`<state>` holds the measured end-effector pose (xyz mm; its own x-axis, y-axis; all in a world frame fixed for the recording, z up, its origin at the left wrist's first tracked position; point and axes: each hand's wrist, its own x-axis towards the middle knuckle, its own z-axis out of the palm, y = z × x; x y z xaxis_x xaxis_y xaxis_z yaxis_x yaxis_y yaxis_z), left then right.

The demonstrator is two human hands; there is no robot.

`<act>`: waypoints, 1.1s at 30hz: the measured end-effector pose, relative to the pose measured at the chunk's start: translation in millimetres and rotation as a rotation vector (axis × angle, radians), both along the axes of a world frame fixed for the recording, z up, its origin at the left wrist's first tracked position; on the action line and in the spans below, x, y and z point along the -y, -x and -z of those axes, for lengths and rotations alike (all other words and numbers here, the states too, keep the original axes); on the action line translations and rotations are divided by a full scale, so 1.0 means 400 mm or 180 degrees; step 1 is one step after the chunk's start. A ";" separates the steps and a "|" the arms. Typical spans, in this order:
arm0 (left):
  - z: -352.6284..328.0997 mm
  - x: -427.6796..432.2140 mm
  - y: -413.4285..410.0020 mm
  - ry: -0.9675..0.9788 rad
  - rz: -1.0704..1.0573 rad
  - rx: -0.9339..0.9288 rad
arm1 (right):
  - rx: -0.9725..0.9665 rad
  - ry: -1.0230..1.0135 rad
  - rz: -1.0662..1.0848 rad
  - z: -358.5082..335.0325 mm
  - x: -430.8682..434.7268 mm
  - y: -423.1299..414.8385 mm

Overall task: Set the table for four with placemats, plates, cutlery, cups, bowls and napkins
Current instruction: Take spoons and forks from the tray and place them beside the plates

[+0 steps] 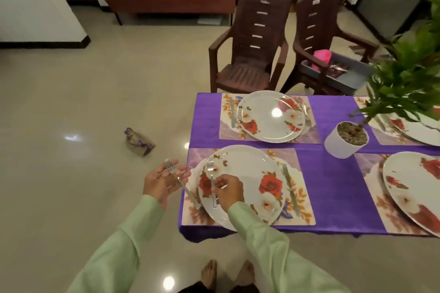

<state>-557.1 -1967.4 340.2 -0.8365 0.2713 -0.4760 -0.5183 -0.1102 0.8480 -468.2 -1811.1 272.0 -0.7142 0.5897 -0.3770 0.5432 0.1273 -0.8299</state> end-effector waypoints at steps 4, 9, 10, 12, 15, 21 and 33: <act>0.022 0.086 0.016 -0.0022 -0.0213 0.0106 | 0.0289 -0.0148 -0.0189 0.039 0.090 0.059; 0.041 0.166 0.024 -0.0027 -0.0342 0.0157 | 0.0684 -0.0419 -0.0401 0.093 0.179 0.084; 0.044 0.178 0.025 -0.0024 -0.0343 0.0169 | 0.0774 -0.0515 -0.0492 0.102 0.190 0.085; 0.051 0.198 0.029 -0.0010 -0.0347 0.0187 | 0.0894 -0.0843 -0.0728 0.114 0.202 0.083; 0.067 0.226 0.043 -0.0010 -0.0354 0.0239 | 0.0950 -0.1092 -0.1000 0.139 0.222 0.087; 0.080 0.252 0.067 -0.0060 -0.0349 0.0265 | 0.1348 -0.1483 -0.1537 0.147 0.235 0.105; 0.072 0.218 0.070 -0.0151 -0.0149 0.0247 | 0.1197 -0.1752 -0.1589 0.113 0.225 0.100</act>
